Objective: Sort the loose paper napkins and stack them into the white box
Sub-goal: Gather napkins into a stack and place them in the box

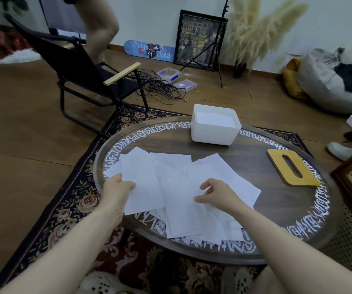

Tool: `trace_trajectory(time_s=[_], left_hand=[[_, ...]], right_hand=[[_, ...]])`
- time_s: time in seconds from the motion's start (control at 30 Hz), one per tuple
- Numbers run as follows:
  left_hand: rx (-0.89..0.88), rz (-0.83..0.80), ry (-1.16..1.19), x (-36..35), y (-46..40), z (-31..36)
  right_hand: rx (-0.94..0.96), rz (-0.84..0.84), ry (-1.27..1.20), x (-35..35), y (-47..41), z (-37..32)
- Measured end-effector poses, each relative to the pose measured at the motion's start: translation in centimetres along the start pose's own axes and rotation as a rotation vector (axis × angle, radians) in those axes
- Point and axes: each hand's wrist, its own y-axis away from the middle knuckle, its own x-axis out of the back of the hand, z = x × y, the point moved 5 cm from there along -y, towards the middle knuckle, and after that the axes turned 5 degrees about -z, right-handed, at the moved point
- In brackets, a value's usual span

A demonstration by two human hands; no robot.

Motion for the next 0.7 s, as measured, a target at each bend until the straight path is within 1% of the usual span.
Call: trace_trajectory(time_s=[0.13,0.3,0.47,0.6,0.7], left_hand=[[-0.003,0.004,0.025,-0.1,0.2,0.2],[-0.007,-0.001,0.022,-0.1,0.5,0.5],[-0.011,-0.003,0.007,-0.2,0.6,0.6],[-0.023,0.000,0.006,-0.4,0.6,0.6],[-0.025,0.003,0.001,-0.5,0.5,0.5]], right_hand=[[-0.037,0.015,0.116,-2.0,0.3,-1.2],[-0.060,0.040,0.090,-2.7,0.4,-1.9],[-0.016,0.097,0.123,-2.6,0.5,-2.5],[0.009,0.127,0.057,-1.6,0.6,-2.7],[0.008,0.120,-0.045,-0.6,0.5,-2.3]])
